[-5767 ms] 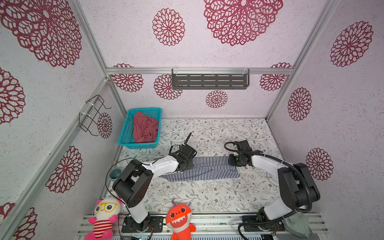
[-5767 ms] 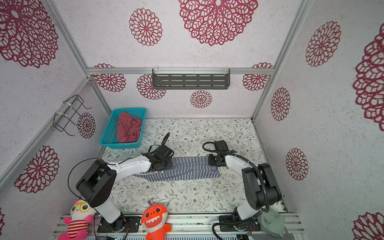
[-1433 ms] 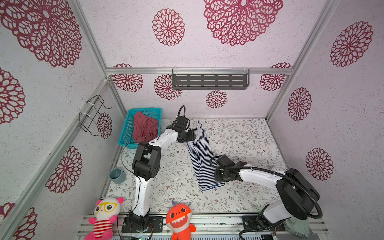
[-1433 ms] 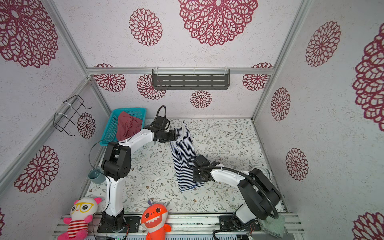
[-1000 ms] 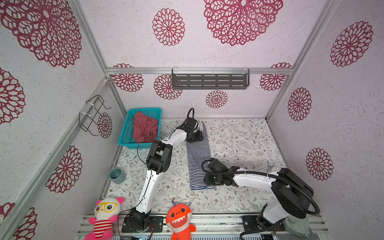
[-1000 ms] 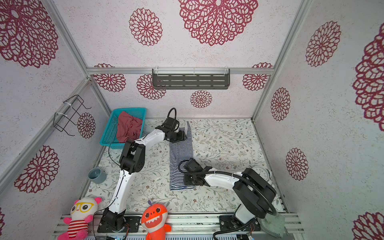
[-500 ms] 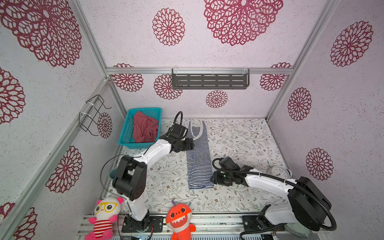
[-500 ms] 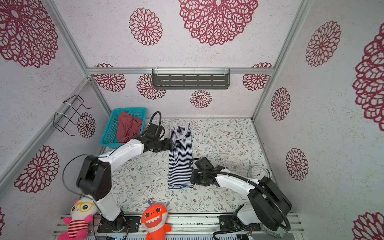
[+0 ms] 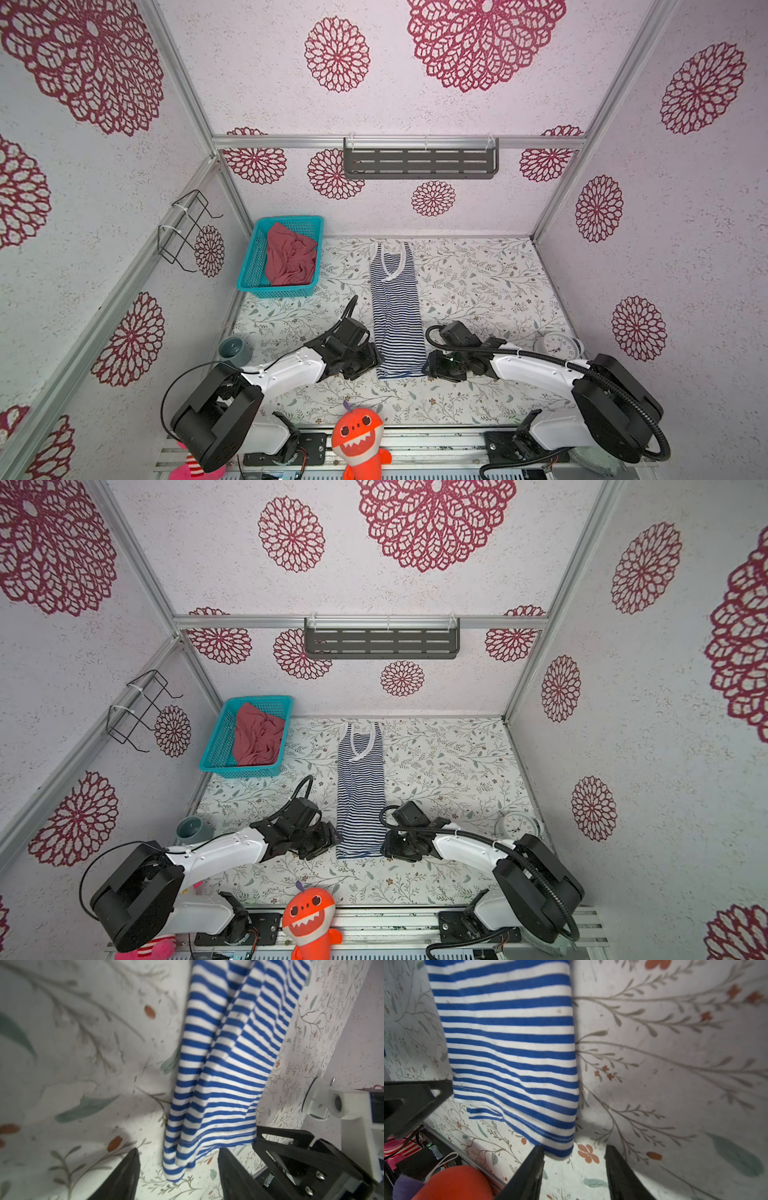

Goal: Fold and stack the tank tops
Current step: 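Move both grippers to the strip's end nearest the robot and grasp it, then lift the near end with both grippers and fold it toward the far end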

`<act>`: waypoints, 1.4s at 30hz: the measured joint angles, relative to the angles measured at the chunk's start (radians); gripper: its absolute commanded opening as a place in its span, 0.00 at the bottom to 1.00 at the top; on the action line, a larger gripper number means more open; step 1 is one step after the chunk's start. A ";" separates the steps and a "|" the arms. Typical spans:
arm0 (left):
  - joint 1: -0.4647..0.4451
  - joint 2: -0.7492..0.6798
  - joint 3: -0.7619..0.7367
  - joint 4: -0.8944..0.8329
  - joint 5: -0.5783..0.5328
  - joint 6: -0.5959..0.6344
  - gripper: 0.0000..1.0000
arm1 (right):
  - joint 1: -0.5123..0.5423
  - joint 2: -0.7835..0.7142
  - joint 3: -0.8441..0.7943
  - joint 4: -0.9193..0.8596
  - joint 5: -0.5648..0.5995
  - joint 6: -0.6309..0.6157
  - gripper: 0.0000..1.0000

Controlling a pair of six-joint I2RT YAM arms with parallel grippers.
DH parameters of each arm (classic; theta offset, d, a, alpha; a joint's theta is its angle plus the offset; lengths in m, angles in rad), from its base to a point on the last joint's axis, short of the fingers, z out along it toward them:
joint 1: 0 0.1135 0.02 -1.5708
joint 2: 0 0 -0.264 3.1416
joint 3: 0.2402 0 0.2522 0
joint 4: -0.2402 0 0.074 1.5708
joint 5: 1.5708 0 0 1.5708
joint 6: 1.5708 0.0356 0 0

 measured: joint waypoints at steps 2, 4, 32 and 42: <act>-0.018 0.000 -0.018 0.028 0.012 -0.041 0.57 | 0.000 0.000 -0.001 0.000 0.001 0.002 0.50; -0.038 0.000 -0.028 0.051 0.014 -0.075 0.55 | 0.000 0.000 -0.002 0.001 0.002 0.003 0.50; -0.096 0.045 -0.014 0.028 -0.019 -0.110 0.00 | 0.052 0.029 0.006 0.073 0.002 0.035 0.00; -0.060 -0.067 0.163 -0.292 -0.066 0.006 0.00 | 0.054 -0.063 0.103 -0.032 0.010 -0.020 0.00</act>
